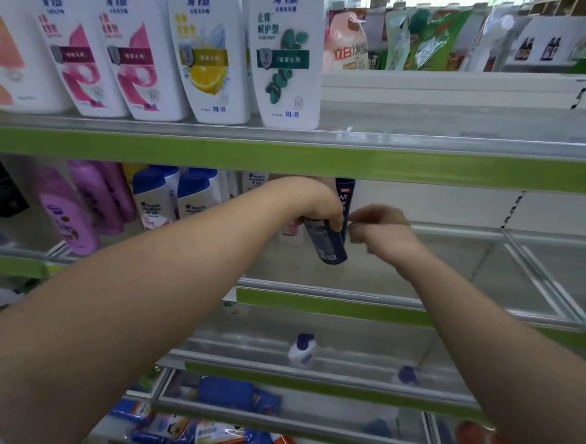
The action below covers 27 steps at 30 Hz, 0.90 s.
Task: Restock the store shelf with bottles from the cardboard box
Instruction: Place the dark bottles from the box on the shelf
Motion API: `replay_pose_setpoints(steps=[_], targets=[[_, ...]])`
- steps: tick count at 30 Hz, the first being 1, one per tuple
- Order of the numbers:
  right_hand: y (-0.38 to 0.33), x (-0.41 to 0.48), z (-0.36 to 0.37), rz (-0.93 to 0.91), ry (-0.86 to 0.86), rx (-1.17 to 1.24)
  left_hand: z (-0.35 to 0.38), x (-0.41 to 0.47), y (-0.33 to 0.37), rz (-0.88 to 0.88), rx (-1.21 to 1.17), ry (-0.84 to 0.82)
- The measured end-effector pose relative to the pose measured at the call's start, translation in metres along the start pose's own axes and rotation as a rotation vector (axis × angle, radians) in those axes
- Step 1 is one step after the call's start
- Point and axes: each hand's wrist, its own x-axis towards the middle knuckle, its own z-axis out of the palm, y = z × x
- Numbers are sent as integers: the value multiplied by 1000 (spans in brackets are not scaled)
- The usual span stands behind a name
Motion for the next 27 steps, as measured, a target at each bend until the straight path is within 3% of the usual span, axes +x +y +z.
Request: replay_pose_setpoints(steps=[3,11,15,18,20,23,25,27], targets=[[1,-18,7,-26,-218,-61,-3,-2,2,57,49,-6],[0,-15,1,-8,-356,-167,-4,-7,-8,308,23,58],[2,-14,10,30,-222,-68,0,-6,-15,322,-31,78],[10,-18,27,45,-76,-16,8,-3,-21,142,68,75],[17,-17,37,35,19,-27,18,0,-26,82,78,211],[21,-19,46,34,134,-58,38,3,-34,111,-237,514],[23,-22,51,41,187,-38,53,1,-37,124,-488,601],[24,-21,57,46,231,-23,68,-1,-39,154,-540,618]])
